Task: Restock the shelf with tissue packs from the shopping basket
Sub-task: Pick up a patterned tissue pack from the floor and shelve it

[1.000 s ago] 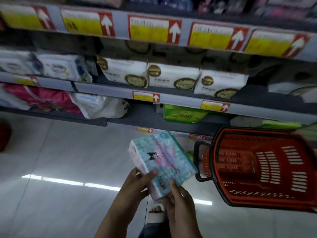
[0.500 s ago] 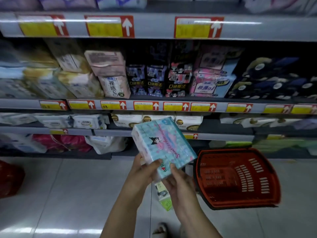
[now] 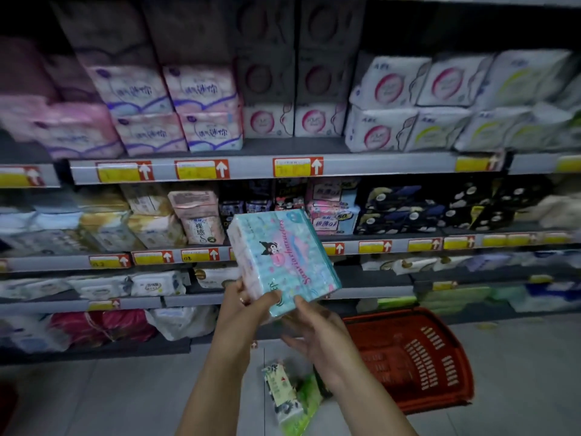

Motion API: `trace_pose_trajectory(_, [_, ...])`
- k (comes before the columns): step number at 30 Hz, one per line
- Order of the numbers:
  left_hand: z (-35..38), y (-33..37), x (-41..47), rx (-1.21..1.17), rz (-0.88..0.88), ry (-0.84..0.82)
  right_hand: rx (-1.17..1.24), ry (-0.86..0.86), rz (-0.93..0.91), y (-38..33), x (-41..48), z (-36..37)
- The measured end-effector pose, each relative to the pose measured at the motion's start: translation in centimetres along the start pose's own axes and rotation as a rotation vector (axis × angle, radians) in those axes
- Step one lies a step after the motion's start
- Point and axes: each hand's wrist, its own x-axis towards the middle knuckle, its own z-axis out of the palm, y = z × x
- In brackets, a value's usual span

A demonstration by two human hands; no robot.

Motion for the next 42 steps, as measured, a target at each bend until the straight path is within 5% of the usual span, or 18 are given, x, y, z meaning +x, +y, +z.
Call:
trace_pose_trajectory(9, [1.1,4.9,-1.7,-0.056,0.072,0.002,-0.039,0.023,0.024,-6.2,-3.0,-2.2])
trace_pose_trajectory(16, [-0.7,9.7,-2.6,0.016,0.200,-0.048,-0.193,0.154,-0.226,-9.8,-3.7,-1.8])
trace_pose_trajectory(28, [-0.7,13.4,-2.8,0.025,0.177,-0.161,-0.095,0.035,-0.461,-14.8,-5.1,1.0])
trace_pose_trajectory(42, [2.1,17.0,-0.7,-0.193,0.192,-0.153,-0.214,-0.135,-0.420,-16.4,-6.7,0.0])
